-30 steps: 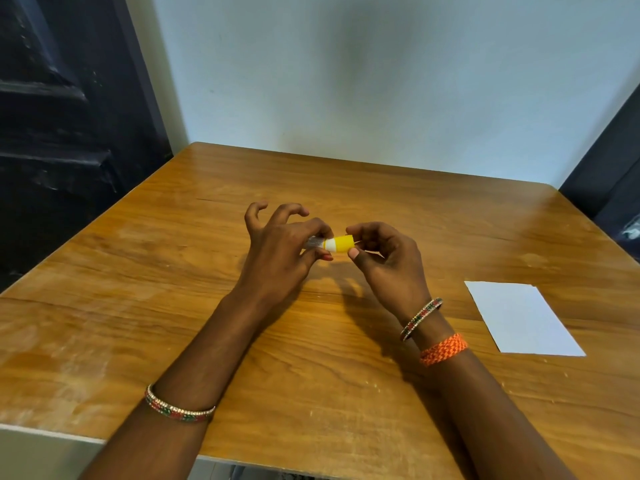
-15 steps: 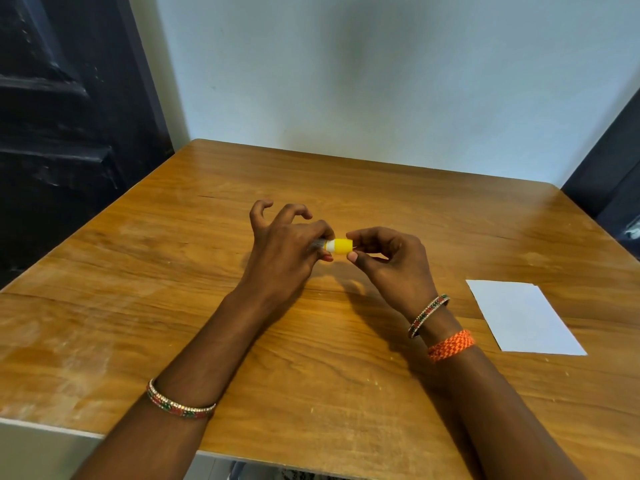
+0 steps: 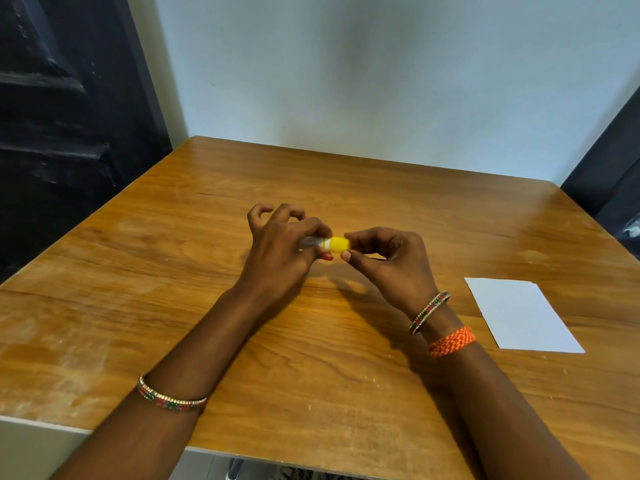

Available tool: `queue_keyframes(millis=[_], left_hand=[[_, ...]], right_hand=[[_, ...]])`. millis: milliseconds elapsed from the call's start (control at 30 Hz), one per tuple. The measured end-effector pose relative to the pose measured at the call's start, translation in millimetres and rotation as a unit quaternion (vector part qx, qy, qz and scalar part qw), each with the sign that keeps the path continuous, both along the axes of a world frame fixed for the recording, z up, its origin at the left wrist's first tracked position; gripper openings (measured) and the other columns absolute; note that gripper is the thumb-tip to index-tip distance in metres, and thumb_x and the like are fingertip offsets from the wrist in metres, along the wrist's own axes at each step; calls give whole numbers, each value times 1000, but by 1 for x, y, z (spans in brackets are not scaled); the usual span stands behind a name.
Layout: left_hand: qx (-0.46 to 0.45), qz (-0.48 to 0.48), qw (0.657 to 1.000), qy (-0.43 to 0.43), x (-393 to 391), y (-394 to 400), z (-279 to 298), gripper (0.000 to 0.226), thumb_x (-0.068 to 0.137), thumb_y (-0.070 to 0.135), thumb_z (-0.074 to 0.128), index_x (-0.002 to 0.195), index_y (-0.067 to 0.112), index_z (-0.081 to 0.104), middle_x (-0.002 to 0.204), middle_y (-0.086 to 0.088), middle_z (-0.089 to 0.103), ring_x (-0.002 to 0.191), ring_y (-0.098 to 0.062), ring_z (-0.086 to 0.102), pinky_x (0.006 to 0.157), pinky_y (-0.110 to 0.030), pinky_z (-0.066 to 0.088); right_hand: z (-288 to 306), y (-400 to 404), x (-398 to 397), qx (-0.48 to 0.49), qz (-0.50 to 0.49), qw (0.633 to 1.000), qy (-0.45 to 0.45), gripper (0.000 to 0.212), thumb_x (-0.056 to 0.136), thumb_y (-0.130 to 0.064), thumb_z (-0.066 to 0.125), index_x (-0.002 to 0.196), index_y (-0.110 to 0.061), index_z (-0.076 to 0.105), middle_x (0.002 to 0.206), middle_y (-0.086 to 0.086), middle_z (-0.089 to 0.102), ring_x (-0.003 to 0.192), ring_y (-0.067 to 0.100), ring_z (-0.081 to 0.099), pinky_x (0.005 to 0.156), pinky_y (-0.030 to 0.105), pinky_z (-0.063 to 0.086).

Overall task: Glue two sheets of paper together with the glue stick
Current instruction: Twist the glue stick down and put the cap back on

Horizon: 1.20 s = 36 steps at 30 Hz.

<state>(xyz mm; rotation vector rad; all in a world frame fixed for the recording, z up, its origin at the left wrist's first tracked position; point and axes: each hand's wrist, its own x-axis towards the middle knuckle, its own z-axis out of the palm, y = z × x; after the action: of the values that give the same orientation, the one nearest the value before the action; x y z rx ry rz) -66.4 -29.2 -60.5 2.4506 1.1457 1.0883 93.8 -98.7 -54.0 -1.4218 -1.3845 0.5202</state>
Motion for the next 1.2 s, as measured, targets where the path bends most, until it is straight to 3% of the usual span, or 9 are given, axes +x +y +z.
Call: queue_keyframes(millis=[100, 300, 400, 567, 767, 933, 1067, 1133, 1200], left_hand=[[-25, -15, 1000, -1, 1, 0, 0, 46, 76, 30, 71, 115, 43, 52, 110, 11, 60, 123, -17, 32, 86, -7, 5], [-2, -35, 999, 8, 2, -9, 4, 62, 81, 25, 67, 133, 44, 39, 106, 14, 60, 119, -12, 34, 91, -13, 6], [23, -56, 998, 7, 4, -11, 5, 55, 79, 18, 68, 126, 40, 49, 96, 21, 49, 116, -11, 39, 88, -21, 10], [51, -64, 997, 16, 7, -10, -2, 44, 74, 16, 73, 105, 40, 52, 104, 4, 53, 113, -24, 44, 85, -20, 12], [70, -62, 996, -2, 9, -14, -3, 44, 73, 7, 72, 93, 35, 45, 101, -4, 54, 104, -5, 21, 85, -29, 18], [132, -51, 990, 1, 12, -12, -2, 41, 70, 7, 73, 98, 28, 52, 93, -3, 62, 101, -9, 34, 79, -23, 13], [26, -36, 999, 5, 14, -9, -5, 60, 83, 20, 63, 133, 40, 37, 105, 8, 61, 111, -8, 43, 86, -21, 11], [-56, -51, 997, -6, 18, -12, -4, 53, 85, 31, 60, 130, 49, 38, 108, 11, 54, 112, -13, 43, 85, -22, 15], [-145, -94, 984, -29, 25, -22, -2, 31, 83, 35, 62, 113, 43, 59, 104, 13, 59, 106, -10, 46, 86, -25, 29]], right_hand=[[0, -1, 2, -4, 9, 1000, 5, 26, 71, -8, 76, 95, -13, 71, 89, -2, 72, 81, 7, 68, 72, 19, 55], [1, -2, 6, -18, 22, 1000, 0, 25, 71, -6, 75, 94, -15, 71, 87, -4, 71, 81, 7, 68, 74, 19, 55], [1, -3, 7, -19, 8, 1000, -2, 23, 68, -3, 76, 88, -14, 72, 84, -3, 72, 78, 7, 69, 73, 20, 55], [3, -7, 10, -20, 4, 1000, 9, 22, 67, -1, 76, 87, -11, 72, 82, -5, 71, 75, 5, 68, 68, 16, 53], [0, -5, 6, -18, -5, 1000, 21, 23, 67, 0, 76, 86, -11, 72, 81, -4, 71, 74, 7, 68, 67, 17, 54], [-3, -3, 6, -10, -18, 1000, 14, 22, 69, -1, 75, 89, -11, 72, 82, -1, 71, 75, 9, 69, 68, 20, 56], [-1, -3, 5, -11, -33, 999, -15, 21, 73, -7, 74, 93, -13, 70, 83, -7, 69, 76, 0, 65, 68, 11, 51], [2, -12, 10, -10, -49, 998, -43, 21, 76, -14, 72, 97, -17, 69, 85, -8, 68, 79, -2, 63, 69, 7, 48], [5, -26, 20, -2, -94, 992, -83, 20, 79, -22, 69, 99, -20, 68, 86, -8, 68, 82, 1, 62, 71, 9, 48]])
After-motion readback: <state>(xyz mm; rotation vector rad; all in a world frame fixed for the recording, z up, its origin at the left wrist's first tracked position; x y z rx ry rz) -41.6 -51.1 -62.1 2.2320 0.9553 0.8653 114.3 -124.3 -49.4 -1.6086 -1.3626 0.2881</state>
